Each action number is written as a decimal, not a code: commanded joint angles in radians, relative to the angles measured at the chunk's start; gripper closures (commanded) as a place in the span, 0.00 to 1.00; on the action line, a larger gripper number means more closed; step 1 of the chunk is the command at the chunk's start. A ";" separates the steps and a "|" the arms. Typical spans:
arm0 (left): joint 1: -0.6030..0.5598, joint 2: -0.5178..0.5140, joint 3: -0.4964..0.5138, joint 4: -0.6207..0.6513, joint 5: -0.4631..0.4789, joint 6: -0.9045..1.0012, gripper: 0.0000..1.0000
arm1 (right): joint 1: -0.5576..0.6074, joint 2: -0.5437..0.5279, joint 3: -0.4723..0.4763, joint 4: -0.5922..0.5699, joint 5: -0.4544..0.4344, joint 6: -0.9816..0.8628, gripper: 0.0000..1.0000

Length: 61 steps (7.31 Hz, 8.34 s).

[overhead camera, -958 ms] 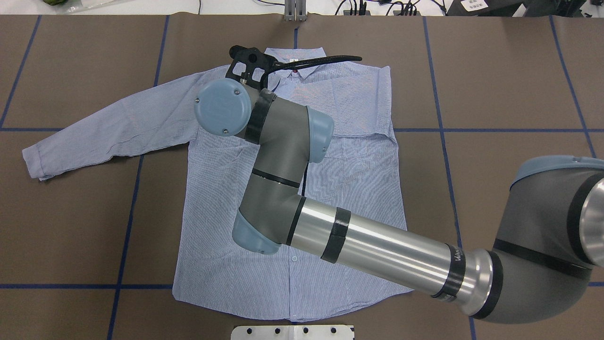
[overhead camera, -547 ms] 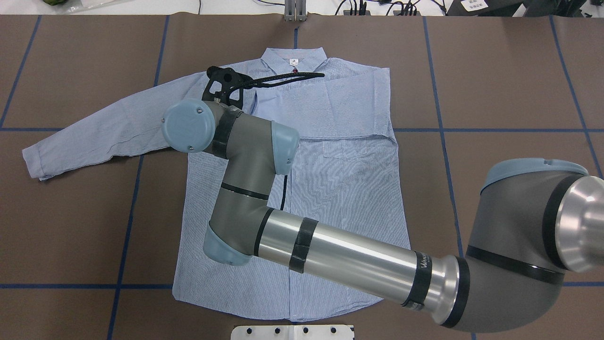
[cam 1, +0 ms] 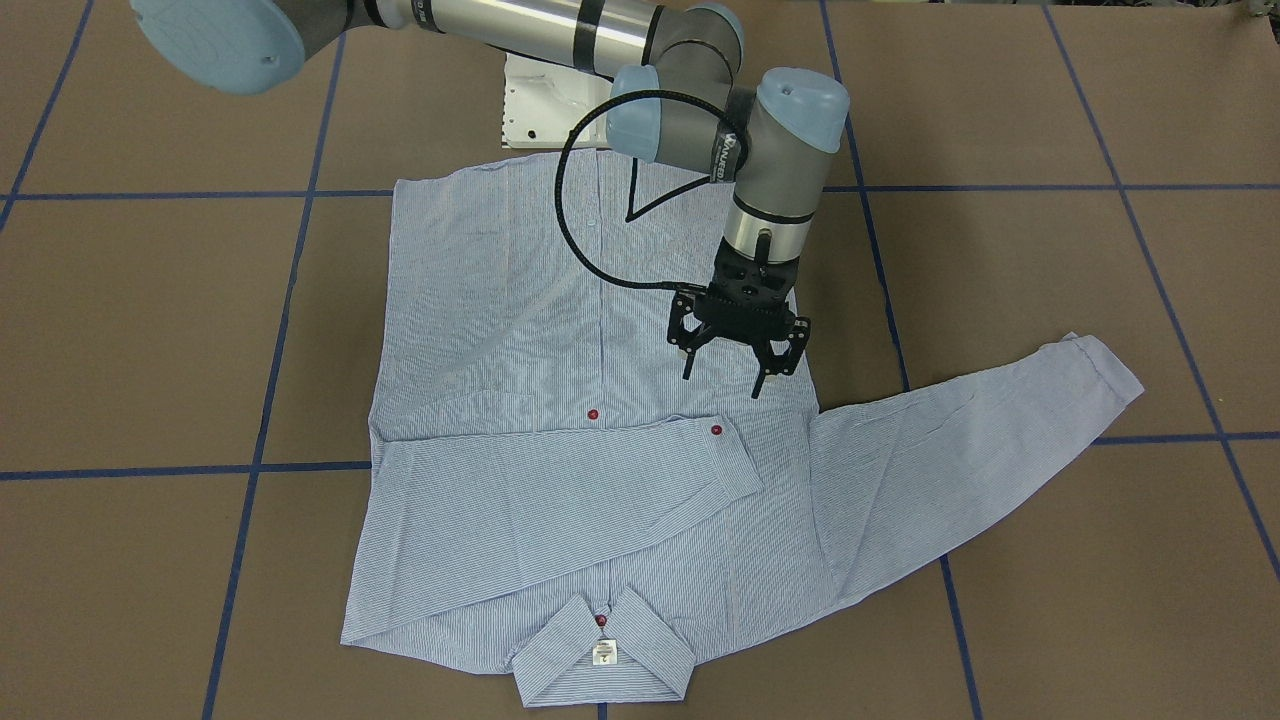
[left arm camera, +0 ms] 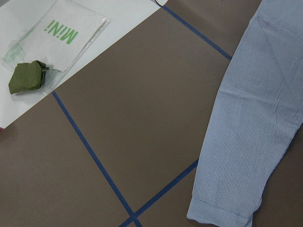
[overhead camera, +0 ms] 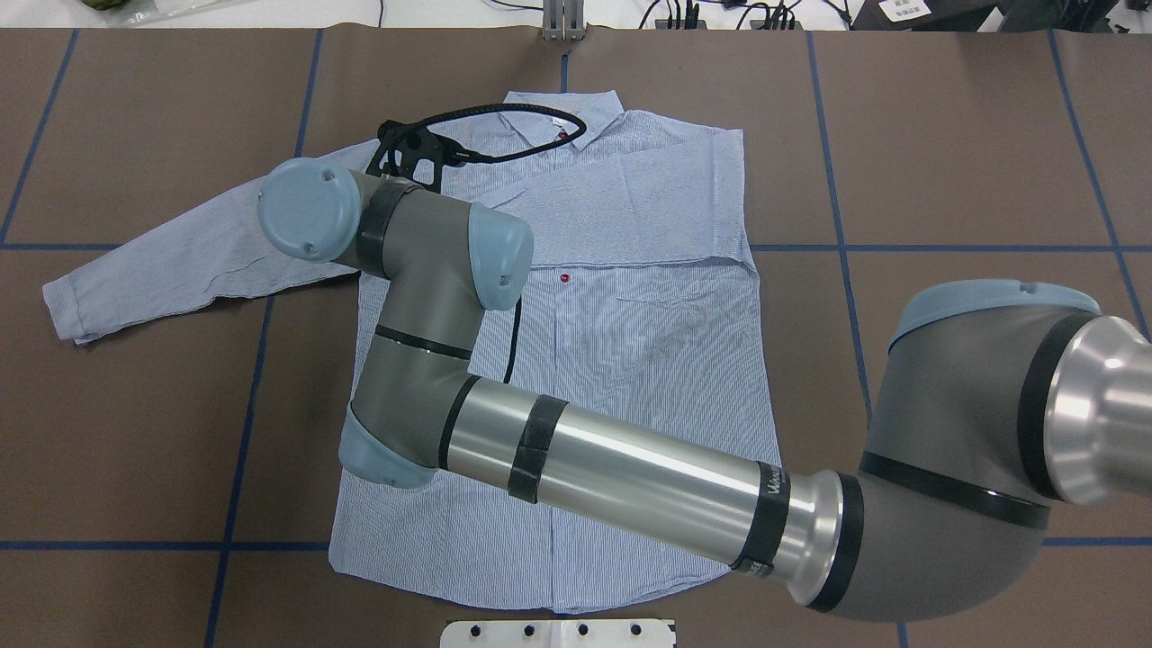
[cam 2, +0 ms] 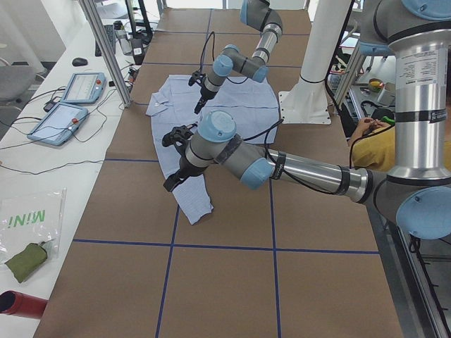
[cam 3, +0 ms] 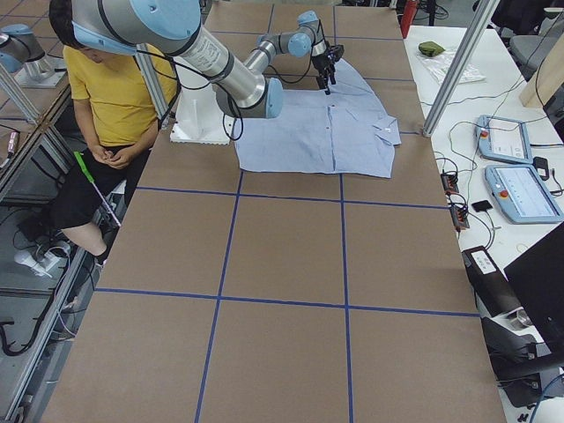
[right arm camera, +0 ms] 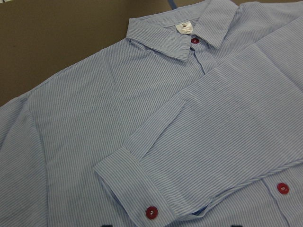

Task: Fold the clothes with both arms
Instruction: 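Carry the sleeve across the shirt front toward the collar and release, then withdraw the right gripper while the left gripper reaches the other cuff, then grasp the cuff of the sleeve nearest the left gripper, then fold the sleeve across the shirt front and release it, then move both grippers down to the shirt hem nearest the robot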

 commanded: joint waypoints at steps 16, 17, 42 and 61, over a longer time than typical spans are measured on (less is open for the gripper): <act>0.602 0.096 0.518 -1.078 0.391 -1.176 0.39 | 0.942 -1.274 0.856 0.313 0.874 -1.215 0.00; 0.607 0.096 0.537 -1.080 0.422 -1.194 0.45 | 0.943 -1.274 0.858 0.313 0.873 -1.215 0.00; 0.647 -0.408 0.359 -0.780 0.261 -1.329 1.00 | 0.942 -1.274 0.858 0.315 0.870 -1.200 0.00; 1.129 -0.690 0.034 0.108 0.706 -1.235 0.00 | 0.637 -1.360 1.081 0.373 0.674 -0.664 0.00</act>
